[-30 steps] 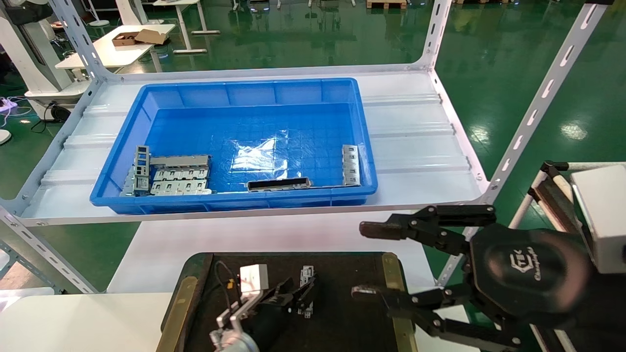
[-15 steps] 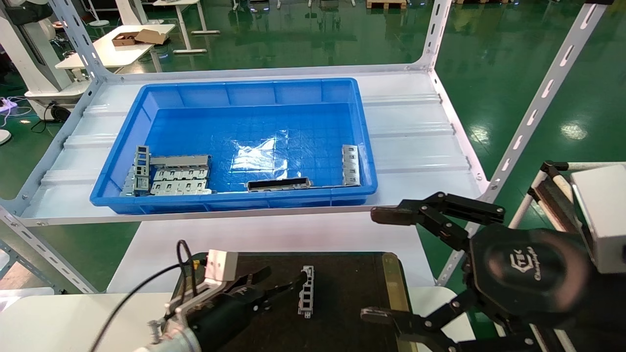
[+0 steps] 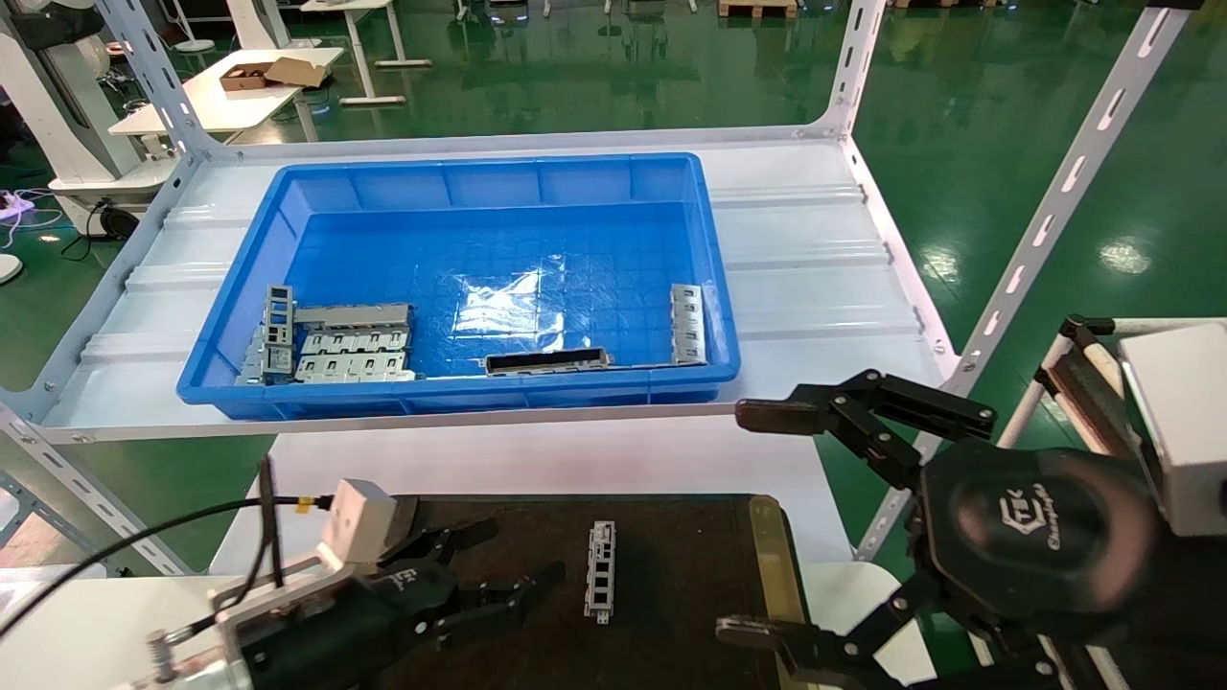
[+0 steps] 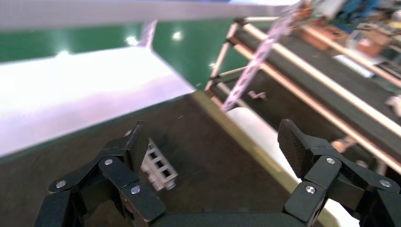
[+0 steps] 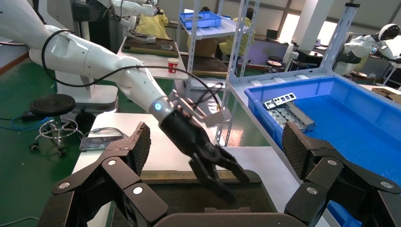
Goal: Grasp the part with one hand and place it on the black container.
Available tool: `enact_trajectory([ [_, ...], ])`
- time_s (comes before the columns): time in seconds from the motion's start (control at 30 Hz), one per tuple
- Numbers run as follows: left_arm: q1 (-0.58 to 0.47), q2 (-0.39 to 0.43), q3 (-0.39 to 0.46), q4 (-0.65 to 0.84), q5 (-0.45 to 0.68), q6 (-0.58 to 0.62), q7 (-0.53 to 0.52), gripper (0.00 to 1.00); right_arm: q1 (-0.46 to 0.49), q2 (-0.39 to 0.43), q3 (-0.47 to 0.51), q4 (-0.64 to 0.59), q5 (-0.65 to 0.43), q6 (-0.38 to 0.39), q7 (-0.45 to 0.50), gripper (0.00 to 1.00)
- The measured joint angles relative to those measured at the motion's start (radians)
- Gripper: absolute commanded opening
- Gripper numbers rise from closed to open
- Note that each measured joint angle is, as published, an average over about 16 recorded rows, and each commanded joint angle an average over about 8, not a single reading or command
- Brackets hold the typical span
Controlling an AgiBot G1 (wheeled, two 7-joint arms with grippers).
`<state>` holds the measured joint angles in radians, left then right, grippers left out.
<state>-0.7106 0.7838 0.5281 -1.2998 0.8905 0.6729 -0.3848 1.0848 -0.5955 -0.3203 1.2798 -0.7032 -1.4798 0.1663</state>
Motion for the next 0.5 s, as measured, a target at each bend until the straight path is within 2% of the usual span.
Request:
enact_trajectory([
  [0.23, 0.022, -0.024, -0.089, 0.039, -0.103, 0.163, 0.138, 1.0, 0.0, 0.0, 0.0, 0.0, 0.0, 0.0, 0.0, 1.0],
  [0.5, 0.025, -0.036, -0.122, 0.058, -0.144, 0.229, 0.185, 1.0, 0.0, 0.0, 0.0, 0.0, 0.0, 0.0, 0.0, 1.0],
])
